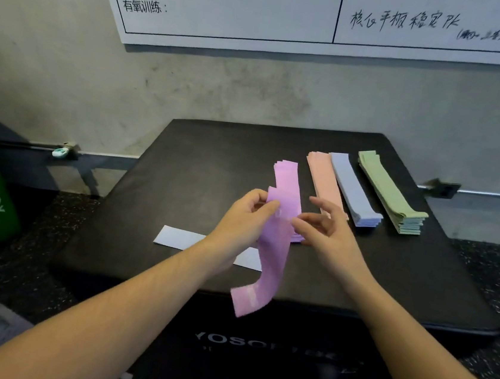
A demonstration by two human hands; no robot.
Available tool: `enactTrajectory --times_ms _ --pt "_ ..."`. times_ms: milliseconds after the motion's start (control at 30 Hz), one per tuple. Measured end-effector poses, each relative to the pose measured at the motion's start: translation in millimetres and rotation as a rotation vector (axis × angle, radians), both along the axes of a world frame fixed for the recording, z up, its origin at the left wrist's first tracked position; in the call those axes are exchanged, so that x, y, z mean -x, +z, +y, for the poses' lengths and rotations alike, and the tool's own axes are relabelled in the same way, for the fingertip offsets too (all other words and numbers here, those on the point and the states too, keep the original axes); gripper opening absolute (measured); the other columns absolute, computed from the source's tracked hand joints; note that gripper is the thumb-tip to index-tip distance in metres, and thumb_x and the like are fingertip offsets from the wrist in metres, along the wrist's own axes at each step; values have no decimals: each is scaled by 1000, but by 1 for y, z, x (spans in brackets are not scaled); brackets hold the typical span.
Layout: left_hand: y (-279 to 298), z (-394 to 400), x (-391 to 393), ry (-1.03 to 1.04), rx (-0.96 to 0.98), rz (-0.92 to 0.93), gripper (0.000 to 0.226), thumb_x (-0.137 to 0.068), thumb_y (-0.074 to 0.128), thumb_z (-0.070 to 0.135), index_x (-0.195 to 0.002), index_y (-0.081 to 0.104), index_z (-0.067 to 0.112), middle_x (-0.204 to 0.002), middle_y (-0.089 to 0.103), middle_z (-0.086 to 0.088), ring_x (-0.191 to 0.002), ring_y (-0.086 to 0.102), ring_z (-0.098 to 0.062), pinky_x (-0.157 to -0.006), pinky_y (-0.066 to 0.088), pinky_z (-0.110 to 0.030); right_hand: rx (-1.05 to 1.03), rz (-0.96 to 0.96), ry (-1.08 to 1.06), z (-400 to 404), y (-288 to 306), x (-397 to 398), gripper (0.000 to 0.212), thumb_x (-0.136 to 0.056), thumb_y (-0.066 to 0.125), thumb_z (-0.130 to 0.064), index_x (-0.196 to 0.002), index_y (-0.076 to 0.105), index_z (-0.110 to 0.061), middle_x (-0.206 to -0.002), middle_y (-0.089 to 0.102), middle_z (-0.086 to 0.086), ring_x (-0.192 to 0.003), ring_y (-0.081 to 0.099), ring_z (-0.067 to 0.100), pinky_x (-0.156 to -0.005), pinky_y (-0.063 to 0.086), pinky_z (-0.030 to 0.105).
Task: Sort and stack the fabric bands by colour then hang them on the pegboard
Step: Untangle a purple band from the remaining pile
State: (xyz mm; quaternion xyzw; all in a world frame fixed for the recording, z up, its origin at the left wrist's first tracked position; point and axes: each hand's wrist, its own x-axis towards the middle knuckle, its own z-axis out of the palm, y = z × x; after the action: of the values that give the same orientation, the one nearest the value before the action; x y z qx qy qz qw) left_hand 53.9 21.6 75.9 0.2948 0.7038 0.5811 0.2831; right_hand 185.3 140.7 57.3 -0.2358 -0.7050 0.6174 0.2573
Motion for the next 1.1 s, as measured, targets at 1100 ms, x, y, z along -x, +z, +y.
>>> enactTrajectory --times_ms 1100 --pt "57 171 102 334 -256 -425 39 -95 36 -11 -124 55 6 -104 62 -19 -83 66 -27 -81 57 -41 -158 -141 -11 70 -52 -24 19 -92 71 -23 -98 73 -41 -97 72 -23 -96 66 -2 -86 53 18"
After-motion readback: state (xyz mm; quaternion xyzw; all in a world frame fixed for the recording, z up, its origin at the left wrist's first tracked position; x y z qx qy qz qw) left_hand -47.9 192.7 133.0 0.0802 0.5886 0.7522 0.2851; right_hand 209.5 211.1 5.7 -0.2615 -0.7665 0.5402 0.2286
